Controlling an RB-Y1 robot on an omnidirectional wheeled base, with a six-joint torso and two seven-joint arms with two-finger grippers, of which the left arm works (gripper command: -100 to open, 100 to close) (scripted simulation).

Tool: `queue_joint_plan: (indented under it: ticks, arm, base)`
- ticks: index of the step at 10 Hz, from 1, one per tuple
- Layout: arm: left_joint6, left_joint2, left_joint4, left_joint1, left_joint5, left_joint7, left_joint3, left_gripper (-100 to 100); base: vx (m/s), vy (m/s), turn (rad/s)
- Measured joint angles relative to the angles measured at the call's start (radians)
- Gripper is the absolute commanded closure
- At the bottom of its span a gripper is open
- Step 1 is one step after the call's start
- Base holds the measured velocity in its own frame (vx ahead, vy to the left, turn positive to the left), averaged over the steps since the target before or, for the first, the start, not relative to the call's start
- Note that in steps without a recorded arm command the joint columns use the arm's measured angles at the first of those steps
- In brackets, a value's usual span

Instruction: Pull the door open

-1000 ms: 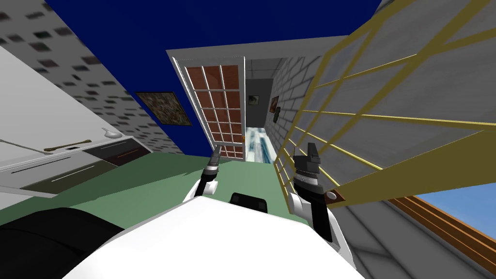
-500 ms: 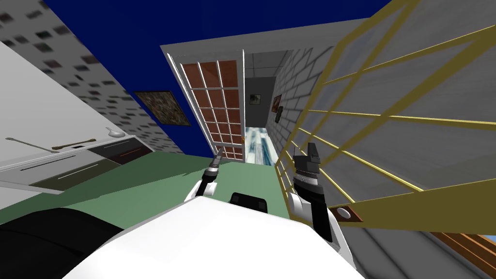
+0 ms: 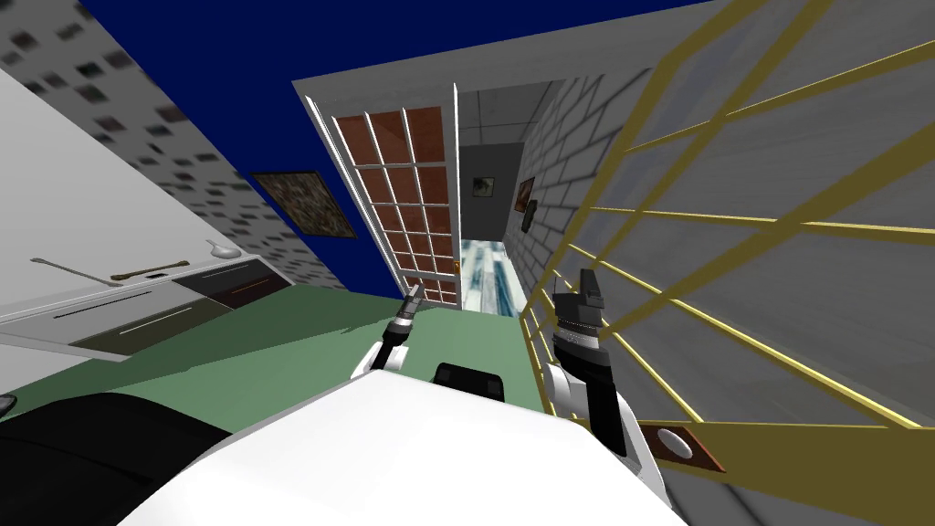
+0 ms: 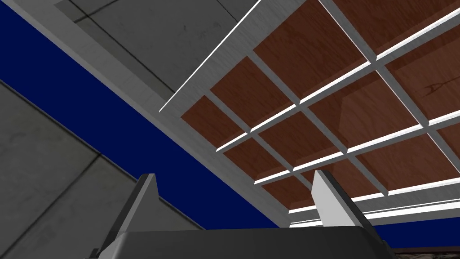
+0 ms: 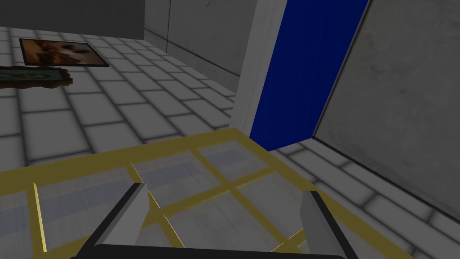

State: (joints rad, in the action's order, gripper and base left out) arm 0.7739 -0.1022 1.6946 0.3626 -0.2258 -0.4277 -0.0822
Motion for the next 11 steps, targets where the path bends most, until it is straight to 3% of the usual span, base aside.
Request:
queue_joint_plan:
  ticks: [4,11]
  arm:
    - [0.026,-0.005,-0.092,-0.019,-0.045,-0.07,-0.021,-100]
    - [0.057,-0.005,-0.209,-0.036,-0.113,-0.172,-0.046,-100]
  base:
    - [0.119,-0.048,0.055]
    - [0.089,-0.041,0.045]
